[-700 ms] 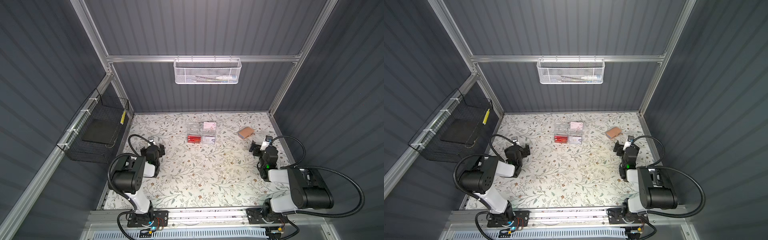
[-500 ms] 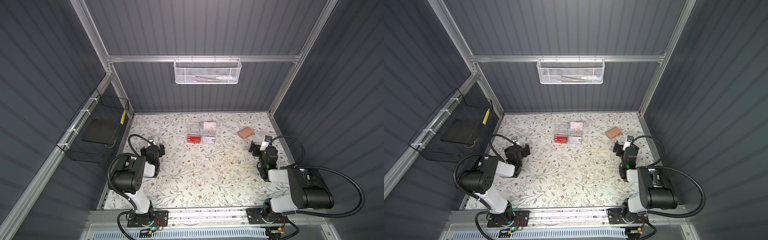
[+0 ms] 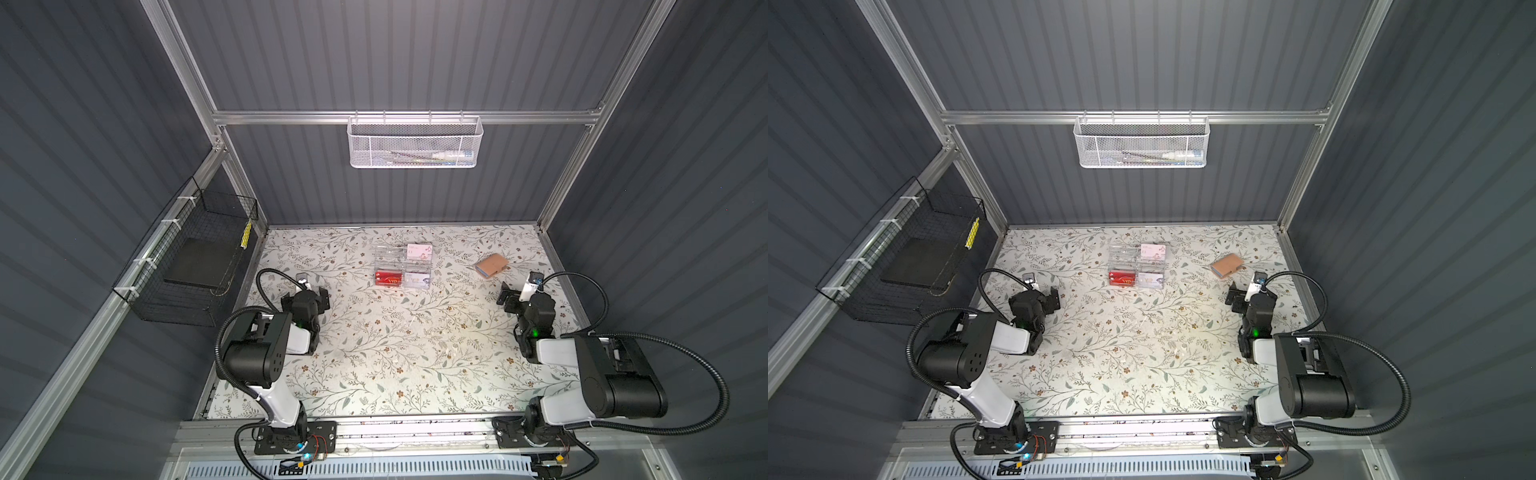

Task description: Take the credit cards out of the card holder

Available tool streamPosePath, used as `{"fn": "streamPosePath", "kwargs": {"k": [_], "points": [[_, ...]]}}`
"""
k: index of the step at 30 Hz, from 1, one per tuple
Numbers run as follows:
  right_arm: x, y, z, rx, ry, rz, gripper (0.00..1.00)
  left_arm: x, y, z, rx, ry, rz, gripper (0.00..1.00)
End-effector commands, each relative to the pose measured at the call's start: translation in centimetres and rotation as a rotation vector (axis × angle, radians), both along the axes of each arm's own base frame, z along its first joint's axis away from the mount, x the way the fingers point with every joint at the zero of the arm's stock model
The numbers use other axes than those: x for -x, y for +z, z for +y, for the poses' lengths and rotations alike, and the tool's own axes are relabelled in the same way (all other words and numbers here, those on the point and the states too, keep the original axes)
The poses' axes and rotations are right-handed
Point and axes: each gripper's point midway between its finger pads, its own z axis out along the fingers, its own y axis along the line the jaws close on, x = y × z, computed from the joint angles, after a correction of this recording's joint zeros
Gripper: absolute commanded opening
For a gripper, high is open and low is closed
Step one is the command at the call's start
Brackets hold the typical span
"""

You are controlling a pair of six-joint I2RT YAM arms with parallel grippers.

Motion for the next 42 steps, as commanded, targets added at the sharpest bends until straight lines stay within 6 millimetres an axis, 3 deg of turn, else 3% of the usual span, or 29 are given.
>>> {"fn": "streamPosePath", "kwargs": {"k": [1, 9, 12, 16, 18, 20, 24, 28, 32, 37, 39, 42], "points": [[-0.4, 0.9, 0.0, -0.005, 0.001, -0.024, 0.99, -0.2, 0.3, 0.2, 0.004, 0.011, -0.016, 1.0], [-0.4, 1.0, -0.1, -0.003, -0.004, -0.029, 0.99, -0.1, 0.4, 0.4, 0.004, 0.025, -0.022, 1.0], [-0.1, 2.3, -0.8, 0.001, -0.06, -0.015, 0.99, 0.4, 0.7, 1.0, 0.014, 0.068, -0.018, 1.0], [0.5, 3.8, -1.1, 0.026, -0.112, -0.024, 0.99, 0.2, 1.5, 0.2, -0.017, 0.035, -0.041, 1.0], [0.3, 4.4, -0.3, 0.078, -0.11, -0.022, 0.99, 0.3, 3.4, 0.9, -0.104, 0.156, -0.006, 1.0], [0.0, 4.8, 0.7, 0.128, -0.105, 0.006, 0.99, -0.1, 5.5, 0.0, -0.087, 0.126, 0.019, 1.0], [-0.8, 5.5, 3.1, 0.165, -0.071, 0.082, 0.99, -0.3, 7.8, -1.9, 0.019, 0.08, 0.037, 1.0], [-1.5, 6.3, 5.9, 0.105, 0.009, 0.13, 0.99, -1.3, 8.4, -6.3, 0.115, -0.092, 0.041, 1.0], [-3.6, 6.1, 9.8, -0.007, 0.135, 0.234, 0.99, -3.4, 8.1, -11.7, 0.327, -0.3, 0.081, 1.0], [-6.4, 5.8, 16.8, -0.199, 0.348, 0.291, 0.99, -5.4, 9.2, -17.4, 0.561, -0.528, 0.067, 1.0], [-7.4, 5.4, 19.3, -0.253, 0.415, 0.311, 0.99, -5.9, 10.2, -18.8, 0.616, -0.603, 0.021, 1.0], [-8.9, 4.9, 22.6, -0.303, 0.491, 0.343, 0.99, -7.3, 9.9, -20.2, 0.682, -0.655, 0.046, 1.0]]}}
